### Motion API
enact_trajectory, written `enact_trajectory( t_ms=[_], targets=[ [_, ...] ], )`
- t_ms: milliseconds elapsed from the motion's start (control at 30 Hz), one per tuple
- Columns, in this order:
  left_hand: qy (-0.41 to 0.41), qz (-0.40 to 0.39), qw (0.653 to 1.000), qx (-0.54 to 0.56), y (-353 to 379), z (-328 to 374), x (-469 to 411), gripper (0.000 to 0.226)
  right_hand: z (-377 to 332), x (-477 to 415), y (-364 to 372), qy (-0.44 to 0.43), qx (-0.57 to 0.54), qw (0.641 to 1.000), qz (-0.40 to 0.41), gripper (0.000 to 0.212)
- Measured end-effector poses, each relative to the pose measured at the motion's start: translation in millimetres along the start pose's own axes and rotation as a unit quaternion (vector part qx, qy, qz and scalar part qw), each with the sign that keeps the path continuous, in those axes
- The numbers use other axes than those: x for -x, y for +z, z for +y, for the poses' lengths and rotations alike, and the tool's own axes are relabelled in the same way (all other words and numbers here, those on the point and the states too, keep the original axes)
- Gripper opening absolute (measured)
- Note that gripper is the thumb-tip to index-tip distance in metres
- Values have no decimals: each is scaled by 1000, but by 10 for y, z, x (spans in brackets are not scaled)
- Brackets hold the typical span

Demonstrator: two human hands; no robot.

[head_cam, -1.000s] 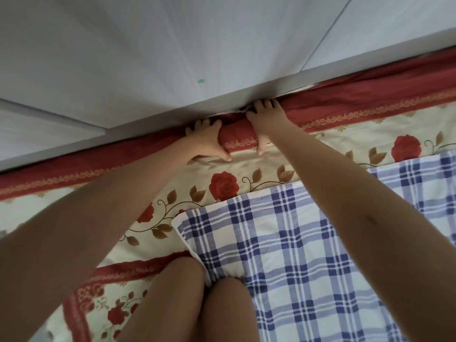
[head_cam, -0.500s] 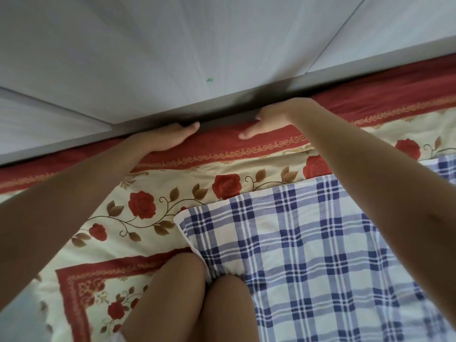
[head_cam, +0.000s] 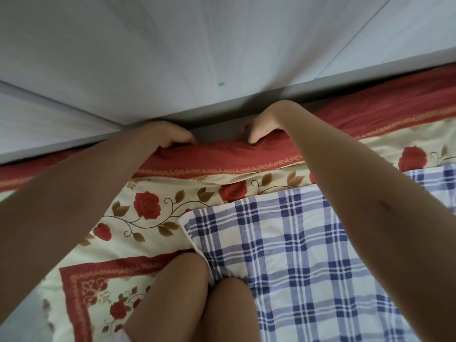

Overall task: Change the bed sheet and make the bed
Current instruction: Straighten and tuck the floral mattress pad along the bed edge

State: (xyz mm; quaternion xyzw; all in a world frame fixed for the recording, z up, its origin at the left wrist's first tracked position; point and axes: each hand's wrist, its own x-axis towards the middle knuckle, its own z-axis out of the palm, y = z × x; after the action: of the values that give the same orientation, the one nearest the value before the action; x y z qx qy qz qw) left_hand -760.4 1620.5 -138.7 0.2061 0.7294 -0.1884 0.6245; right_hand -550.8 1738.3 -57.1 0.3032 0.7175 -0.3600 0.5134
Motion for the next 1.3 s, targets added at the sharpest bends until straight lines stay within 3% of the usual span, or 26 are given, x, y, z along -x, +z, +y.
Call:
enact_trajectory(
  t_ms=[67,133,267,333,400,467,500,600,667,767,833,933,1000,1067,1133,1200,1300],
  targets=[
    [21,-20,1000,-5,151,142,238,28,-22,-11,-2,-26,-3,1000,16,35],
    [45,24,998,-26,238,228,247,20,-40,-30,31,-52,1,998,19,34],
    [157,107,975,-117,350,253,121,33,-72,30,113,-26,-3,999,18,38],
    [178,147,968,-99,351,265,138,29,-41,99,129,1,-84,996,6,38],
    [207,187,959,-48,324,255,219,31,-19,118,111,35,-128,991,-26,72],
    [236,188,953,-22,342,181,389,40,-55,80,72,72,-74,993,-53,108],
    [260,177,949,-30,375,110,475,38,-88,33,57,80,-24,995,-58,115],
    [271,170,930,-180,438,-147,657,20,-112,-170,23,77,84,992,-52,104],
    [243,188,918,-252,394,-260,580,32,-90,-262,25,67,78,994,-22,98],
    [196,198,933,-228,275,-328,347,37,-110,-395,75,42,124,980,147,84],
    [178,209,946,-175,224,-334,227,23,-130,-449,193,14,158,955,252,73],
    [133,239,955,-115,257,-289,116,12,-39,-465,530,-74,118,896,421,70],
    [94,306,938,-129,375,-262,100,27,114,-436,849,-132,68,844,515,60],
    [65,406,898,-157,642,-255,105,53,346,-386,1197,-141,13,806,575,51],
    [127,477,858,-142,1003,-199,185,69,643,-334,1561,-78,-58,781,617,45],
    [258,491,815,-169,1368,-12,247,71,1008,-261,1946,65,-176,741,644,44],
    [409,428,761,-265,1698,452,241,72,1536,-172,2254,381,-350,594,616,47]
  ],
)
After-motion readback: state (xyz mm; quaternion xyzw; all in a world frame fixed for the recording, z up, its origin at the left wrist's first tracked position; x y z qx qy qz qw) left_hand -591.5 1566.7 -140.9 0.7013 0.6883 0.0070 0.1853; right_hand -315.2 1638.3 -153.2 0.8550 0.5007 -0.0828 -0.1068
